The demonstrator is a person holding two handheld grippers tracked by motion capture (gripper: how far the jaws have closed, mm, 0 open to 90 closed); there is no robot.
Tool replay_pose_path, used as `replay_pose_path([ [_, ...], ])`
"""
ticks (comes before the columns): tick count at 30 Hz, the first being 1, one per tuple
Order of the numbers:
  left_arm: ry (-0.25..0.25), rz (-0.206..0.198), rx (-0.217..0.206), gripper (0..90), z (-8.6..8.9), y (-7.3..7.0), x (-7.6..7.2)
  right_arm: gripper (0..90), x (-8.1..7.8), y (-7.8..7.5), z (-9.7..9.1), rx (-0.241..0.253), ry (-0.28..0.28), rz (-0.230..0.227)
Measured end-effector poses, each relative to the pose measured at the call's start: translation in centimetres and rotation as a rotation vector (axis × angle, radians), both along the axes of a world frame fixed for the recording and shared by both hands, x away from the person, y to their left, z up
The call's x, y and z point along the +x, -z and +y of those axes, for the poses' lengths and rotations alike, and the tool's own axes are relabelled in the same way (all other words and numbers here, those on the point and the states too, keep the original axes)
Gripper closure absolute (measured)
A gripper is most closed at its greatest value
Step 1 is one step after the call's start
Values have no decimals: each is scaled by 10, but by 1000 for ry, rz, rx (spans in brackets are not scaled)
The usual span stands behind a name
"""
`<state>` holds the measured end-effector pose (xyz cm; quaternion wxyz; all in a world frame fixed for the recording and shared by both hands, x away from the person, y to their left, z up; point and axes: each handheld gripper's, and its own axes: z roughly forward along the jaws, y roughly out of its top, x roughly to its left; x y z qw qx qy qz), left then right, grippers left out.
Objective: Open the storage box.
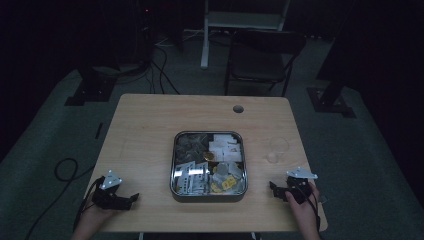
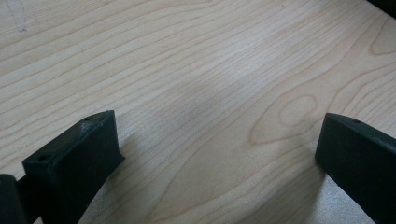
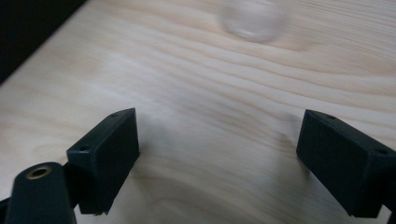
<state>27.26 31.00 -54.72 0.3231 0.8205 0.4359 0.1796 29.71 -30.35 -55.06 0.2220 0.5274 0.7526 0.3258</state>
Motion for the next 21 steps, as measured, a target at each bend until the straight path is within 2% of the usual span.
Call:
replay_pose_path([
  [4,-6,0,1,5,-1,0,0,125,1,0,0,0,5,-2],
  [8,-2,-1,2,6,0,0,0,125,0,0,2,0,-51,-2],
  [17,1,-1,0,7,0,0,0,126,-2,0,4,-1,-53,0],
  [21,1,0,-1,7,0,0,0,126,-4,0,5,-2,-94,-3],
])
